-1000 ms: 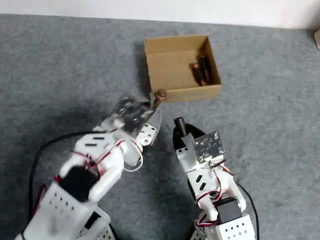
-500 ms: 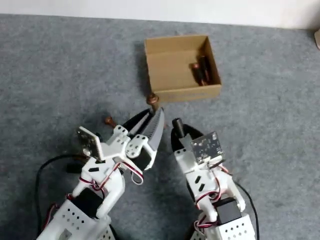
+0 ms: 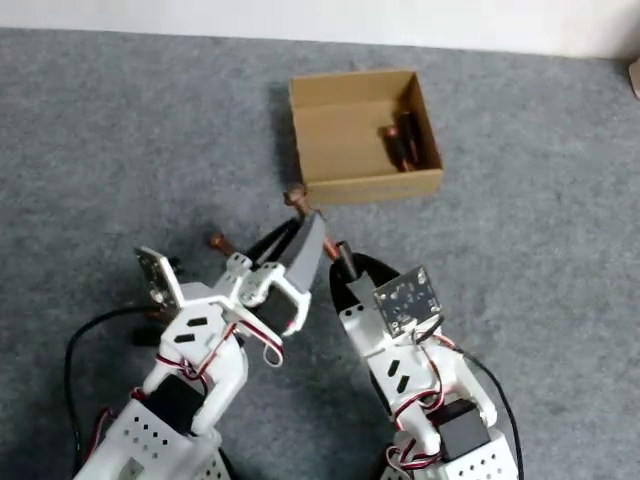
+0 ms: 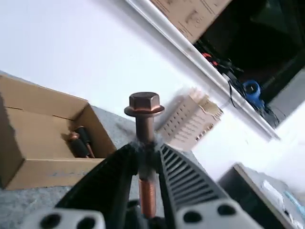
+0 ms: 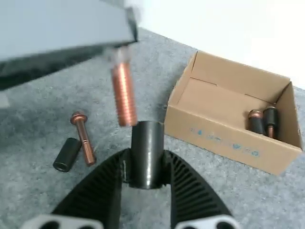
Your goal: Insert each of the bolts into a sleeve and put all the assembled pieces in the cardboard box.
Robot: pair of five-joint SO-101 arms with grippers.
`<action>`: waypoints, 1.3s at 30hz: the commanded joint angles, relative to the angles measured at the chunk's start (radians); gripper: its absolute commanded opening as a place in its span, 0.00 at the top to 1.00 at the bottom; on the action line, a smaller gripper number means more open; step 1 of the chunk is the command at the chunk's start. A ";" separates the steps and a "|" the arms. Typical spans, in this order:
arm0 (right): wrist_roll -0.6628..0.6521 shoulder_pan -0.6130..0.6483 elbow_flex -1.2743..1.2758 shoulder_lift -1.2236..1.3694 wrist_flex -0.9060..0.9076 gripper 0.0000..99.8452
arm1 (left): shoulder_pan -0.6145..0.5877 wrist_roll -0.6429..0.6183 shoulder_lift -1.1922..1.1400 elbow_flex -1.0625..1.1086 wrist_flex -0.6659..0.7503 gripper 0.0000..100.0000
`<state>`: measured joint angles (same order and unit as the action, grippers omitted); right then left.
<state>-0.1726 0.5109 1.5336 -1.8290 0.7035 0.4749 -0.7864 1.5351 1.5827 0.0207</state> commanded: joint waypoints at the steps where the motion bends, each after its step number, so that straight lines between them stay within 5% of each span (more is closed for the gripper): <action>1: 0.011 0.010 -0.048 -0.010 0.005 1.00 | -0.050 -0.014 0.024 -0.021 0.031 0.99; 9: 0.005 0.122 -0.065 -0.010 0.013 1.00 | -0.073 -0.017 0.024 -0.030 0.032 0.99; 39: 0.003 0.068 -0.107 -0.010 -0.007 1.00 | -0.007 -0.037 0.031 -0.010 -0.023 0.99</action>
<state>-0.1726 0.5907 1.4722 -1.8305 0.7158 0.4519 -0.8201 1.5459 1.5919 0.0008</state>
